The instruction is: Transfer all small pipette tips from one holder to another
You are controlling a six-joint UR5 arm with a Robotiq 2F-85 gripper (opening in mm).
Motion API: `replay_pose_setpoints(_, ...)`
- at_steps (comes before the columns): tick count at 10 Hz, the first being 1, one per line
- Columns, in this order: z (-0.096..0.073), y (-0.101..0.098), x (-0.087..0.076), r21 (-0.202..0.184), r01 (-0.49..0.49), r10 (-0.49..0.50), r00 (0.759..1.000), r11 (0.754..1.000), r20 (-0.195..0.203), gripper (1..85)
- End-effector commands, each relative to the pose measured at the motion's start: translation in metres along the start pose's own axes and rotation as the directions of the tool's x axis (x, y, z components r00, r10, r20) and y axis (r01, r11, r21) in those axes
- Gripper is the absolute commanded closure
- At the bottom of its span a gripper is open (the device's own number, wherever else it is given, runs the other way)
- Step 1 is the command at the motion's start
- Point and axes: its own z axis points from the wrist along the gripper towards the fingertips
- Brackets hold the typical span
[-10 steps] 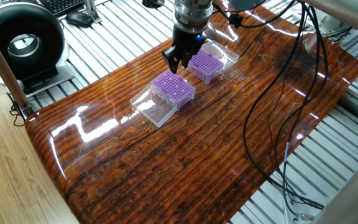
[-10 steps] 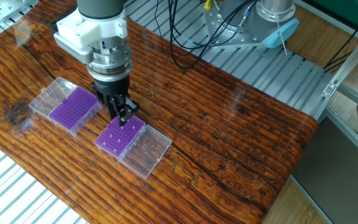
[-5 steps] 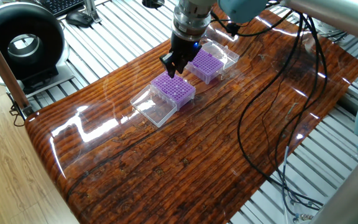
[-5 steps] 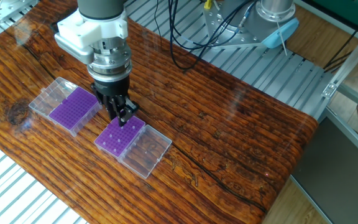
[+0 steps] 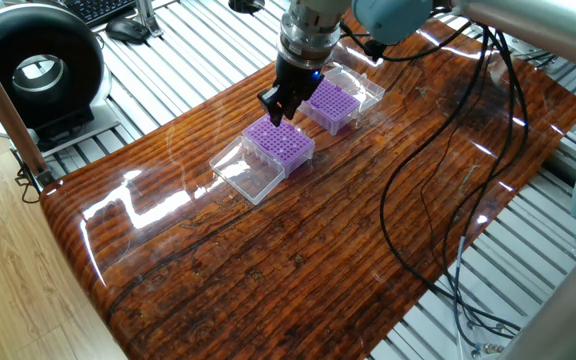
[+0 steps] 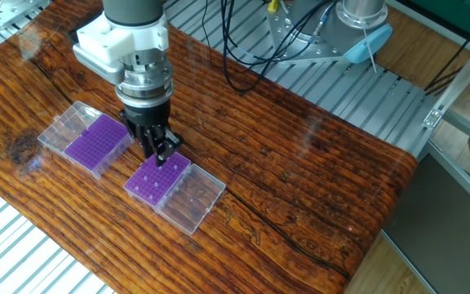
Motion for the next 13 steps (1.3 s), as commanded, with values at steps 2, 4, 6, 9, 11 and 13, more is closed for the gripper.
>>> replay_pose_setpoints(2, -0.001, -0.001, 0.004, 0.001, -0.009, 0.009, 1.000, 1.000, -0.017, 54.0)
replay_pose_setpoints(4, -0.002, -0.006, 0.010, 0.018, -0.021, 0.022, 0.999, 1.000, -0.040, 55.3)
replay_pose_setpoints(6, -0.002, 0.000, 0.011, -0.004, -0.024, 0.024, 0.999, 1.000, -0.043, 55.7)
replay_pose_setpoints(9, -0.002, -0.001, 0.021, 0.002, -0.053, 0.053, 0.995, 0.999, -0.083, 52.7)
replay_pose_setpoints(11, -0.003, -0.002, 0.031, 0.013, -0.095, 0.096, 0.988, 0.995, -0.121, 52.3)
replay_pose_setpoints(13, -0.004, -0.012, 0.035, 0.056, -0.103, 0.110, 0.985, 0.993, -0.132, 52.3)
